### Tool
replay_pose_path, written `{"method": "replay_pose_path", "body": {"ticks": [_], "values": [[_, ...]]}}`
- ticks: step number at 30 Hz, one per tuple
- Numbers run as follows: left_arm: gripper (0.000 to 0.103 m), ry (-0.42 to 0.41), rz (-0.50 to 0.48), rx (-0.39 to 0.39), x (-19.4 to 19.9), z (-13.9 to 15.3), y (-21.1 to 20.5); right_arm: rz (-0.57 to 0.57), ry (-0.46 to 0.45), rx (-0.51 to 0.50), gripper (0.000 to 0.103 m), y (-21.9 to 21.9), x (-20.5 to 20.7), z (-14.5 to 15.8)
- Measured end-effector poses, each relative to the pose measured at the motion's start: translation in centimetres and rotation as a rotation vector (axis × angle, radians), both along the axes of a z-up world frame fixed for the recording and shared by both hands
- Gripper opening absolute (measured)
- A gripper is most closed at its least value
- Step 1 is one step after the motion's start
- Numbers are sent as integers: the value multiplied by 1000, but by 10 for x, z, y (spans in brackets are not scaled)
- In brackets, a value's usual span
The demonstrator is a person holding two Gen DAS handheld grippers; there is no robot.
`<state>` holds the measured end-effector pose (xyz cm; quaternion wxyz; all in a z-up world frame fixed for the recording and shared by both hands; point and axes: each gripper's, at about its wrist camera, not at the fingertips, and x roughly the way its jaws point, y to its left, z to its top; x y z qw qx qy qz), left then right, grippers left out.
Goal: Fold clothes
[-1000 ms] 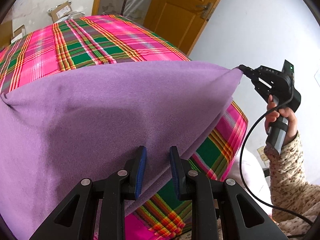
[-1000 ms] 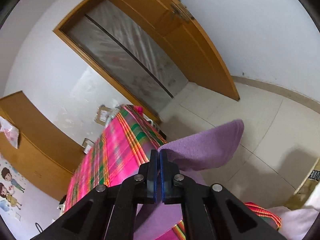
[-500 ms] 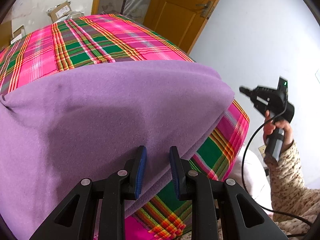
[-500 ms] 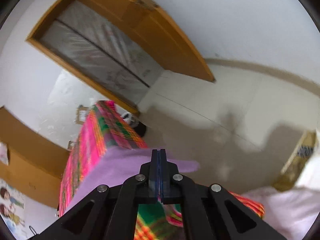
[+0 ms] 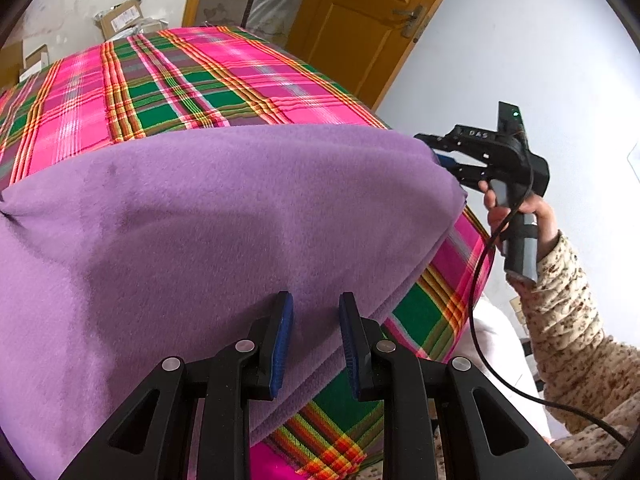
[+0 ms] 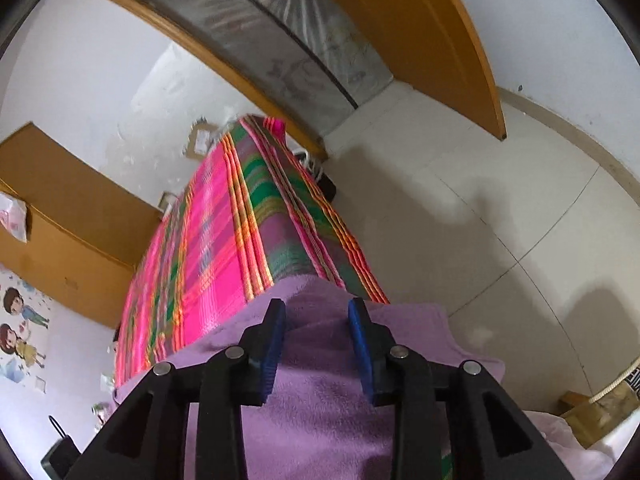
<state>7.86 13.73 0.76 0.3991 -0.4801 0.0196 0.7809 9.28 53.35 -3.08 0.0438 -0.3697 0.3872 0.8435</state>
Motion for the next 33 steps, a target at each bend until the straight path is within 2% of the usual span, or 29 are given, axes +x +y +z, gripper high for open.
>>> {"method": "replay_pose_path", "body": {"ticks": [2, 7, 8, 12, 15, 18, 21, 22, 25, 28, 31, 33], "values": [[24, -5, -1, 6, -1, 0, 1, 6, 3, 24, 31, -6, 1, 0], [24, -12, -5, 14, -3, 0, 3, -8, 24, 122, 4, -15, 3, 9], [24, -13, -6, 16, -3, 0, 3, -25, 35, 145, 4, -13, 4, 14], [24, -17, -7, 24, -3, -1, 3, -59, 52, 171, 3, -9, 1, 23], [24, -19, -8, 29, -3, -1, 2, -54, 6, 196, 3, -11, -9, 18], [24, -23, -9, 36, -2, -1, 0, -56, -42, 169, 4, -10, -13, 7], [24, -26, -9, 44, -1, 0, -3, -70, -72, 165, 9, -7, -11, 7], [24, -28, -10, 46, -1, 0, -4, -74, -80, 174, 15, -7, -9, 9], [24, -30, -5, 52, -1, 1, -8, -68, -62, 256, 18, -19, 2, 25], [24, -26, 11, 54, -2, 2, -16, -7, -30, 370, 23, -48, 17, 33], [24, -20, 30, 56, -2, 5, -27, 59, -10, 489, 23, -79, 32, 32], [24, -17, 41, 55, -1, 5, -35, 64, -23, 549, 24, -92, 41, 29]]}}
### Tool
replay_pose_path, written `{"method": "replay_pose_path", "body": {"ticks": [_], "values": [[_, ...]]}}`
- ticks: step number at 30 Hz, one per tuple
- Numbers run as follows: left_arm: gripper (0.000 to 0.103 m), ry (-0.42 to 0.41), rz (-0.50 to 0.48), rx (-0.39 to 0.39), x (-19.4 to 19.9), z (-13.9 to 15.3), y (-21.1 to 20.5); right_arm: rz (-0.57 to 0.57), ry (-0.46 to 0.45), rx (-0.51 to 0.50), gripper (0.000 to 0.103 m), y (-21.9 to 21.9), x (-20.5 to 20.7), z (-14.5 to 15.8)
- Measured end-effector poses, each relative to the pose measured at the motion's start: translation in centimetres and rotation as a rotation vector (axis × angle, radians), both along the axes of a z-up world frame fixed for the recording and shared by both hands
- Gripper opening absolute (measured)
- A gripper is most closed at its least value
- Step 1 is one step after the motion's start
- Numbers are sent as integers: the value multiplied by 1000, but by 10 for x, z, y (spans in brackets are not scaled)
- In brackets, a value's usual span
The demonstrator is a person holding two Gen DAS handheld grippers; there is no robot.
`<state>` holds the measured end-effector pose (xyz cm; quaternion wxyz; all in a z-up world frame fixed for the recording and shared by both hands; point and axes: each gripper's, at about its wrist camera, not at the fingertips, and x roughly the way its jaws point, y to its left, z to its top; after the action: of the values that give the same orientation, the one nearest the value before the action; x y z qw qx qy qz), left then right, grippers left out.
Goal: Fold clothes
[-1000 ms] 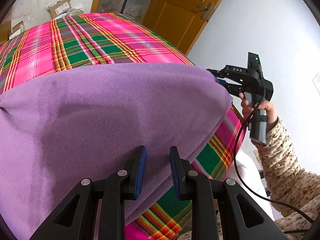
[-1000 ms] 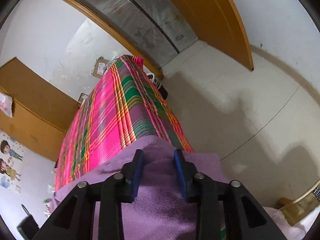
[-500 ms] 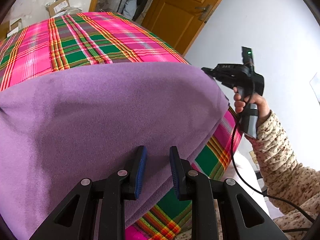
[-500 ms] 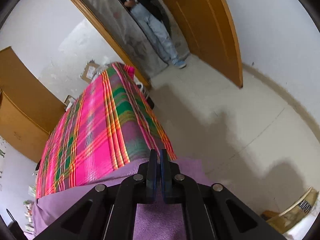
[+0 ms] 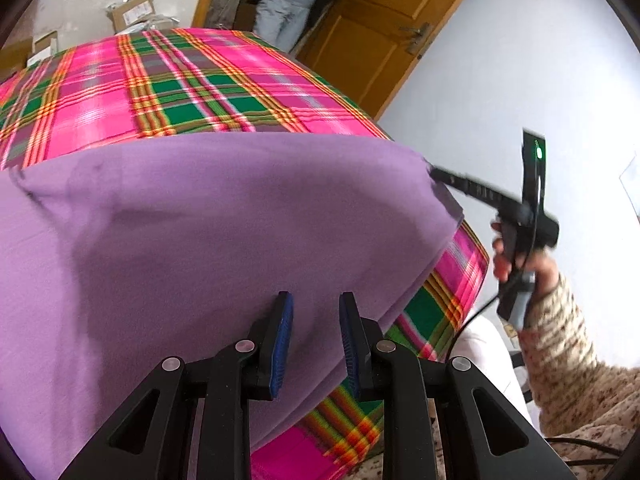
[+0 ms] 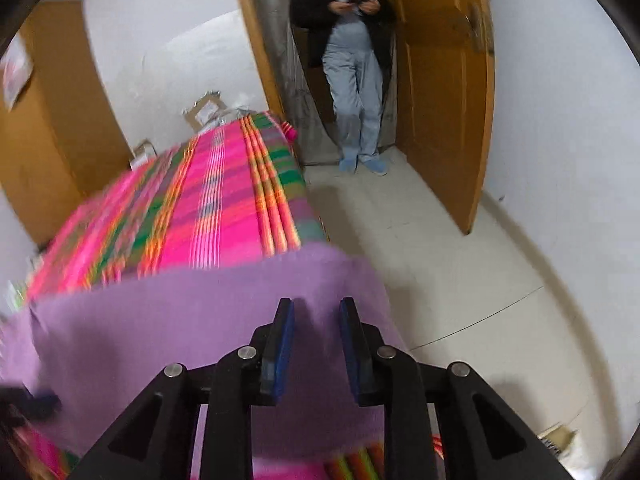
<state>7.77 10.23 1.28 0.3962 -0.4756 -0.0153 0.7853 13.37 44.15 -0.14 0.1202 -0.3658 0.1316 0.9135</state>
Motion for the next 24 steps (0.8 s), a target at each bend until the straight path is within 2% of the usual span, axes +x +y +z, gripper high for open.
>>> {"method": "replay_pose_path", "body": {"ticks": [5, 7, 12, 14, 19, 24], "values": [[24, 3, 24, -13, 6, -3, -25, -63, -9, 64, 24, -16, 23, 2], [24, 4, 47, -9, 7, -3, -37, -72, 24, 75, 24, -28, 28, 9], [24, 4, 120, -4, 6, -4, -72, 58, 69, 80, 24, -80, 17, 21], [24, -4, 140, 7, 7, -6, -86, 112, 38, 72, 24, -101, 10, 15], [24, -3, 180, 14, 14, -7, -121, 154, -13, 125, 24, -140, 2, 9], [24, 4, 285, -8, 12, -6, -163, 319, 22, 98, 24, -188, -3, 13]]}}
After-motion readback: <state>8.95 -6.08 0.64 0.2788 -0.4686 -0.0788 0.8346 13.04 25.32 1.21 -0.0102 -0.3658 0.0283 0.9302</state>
